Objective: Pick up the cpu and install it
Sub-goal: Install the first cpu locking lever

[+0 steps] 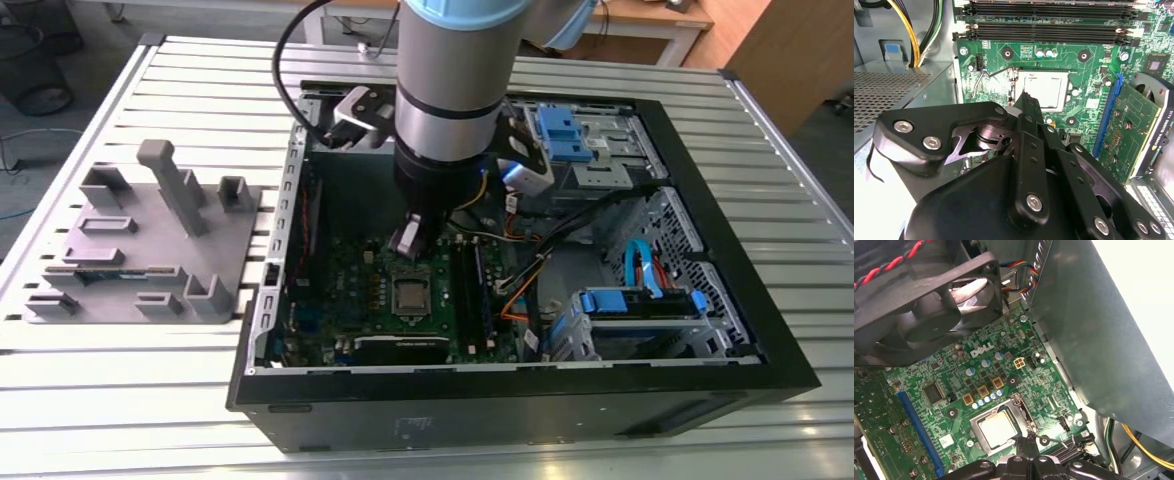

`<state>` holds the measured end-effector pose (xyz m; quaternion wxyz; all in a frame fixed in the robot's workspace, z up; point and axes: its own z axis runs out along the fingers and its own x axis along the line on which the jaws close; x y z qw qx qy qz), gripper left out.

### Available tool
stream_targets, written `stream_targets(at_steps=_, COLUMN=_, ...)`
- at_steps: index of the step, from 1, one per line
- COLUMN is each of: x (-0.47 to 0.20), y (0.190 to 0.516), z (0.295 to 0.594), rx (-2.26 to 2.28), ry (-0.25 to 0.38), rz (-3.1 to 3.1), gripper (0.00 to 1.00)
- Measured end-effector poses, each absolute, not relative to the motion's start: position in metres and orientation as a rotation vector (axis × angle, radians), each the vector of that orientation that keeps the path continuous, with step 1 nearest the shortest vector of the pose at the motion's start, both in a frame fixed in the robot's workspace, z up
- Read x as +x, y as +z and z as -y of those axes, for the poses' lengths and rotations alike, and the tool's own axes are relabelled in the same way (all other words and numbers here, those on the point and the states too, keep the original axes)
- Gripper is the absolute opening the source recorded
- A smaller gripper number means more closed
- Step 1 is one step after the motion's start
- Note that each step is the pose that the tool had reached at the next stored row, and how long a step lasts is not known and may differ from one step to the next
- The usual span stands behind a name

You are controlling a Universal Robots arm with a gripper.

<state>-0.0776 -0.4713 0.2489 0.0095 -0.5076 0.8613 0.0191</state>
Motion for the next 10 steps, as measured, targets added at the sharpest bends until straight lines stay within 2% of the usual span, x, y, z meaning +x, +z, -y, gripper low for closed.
stream_targets(at_steps=10, x=-0.0776, y=0.2517, z=0.4703, rx=-1.585, ry=0.06, rz=-2.69, gripper=0.11)
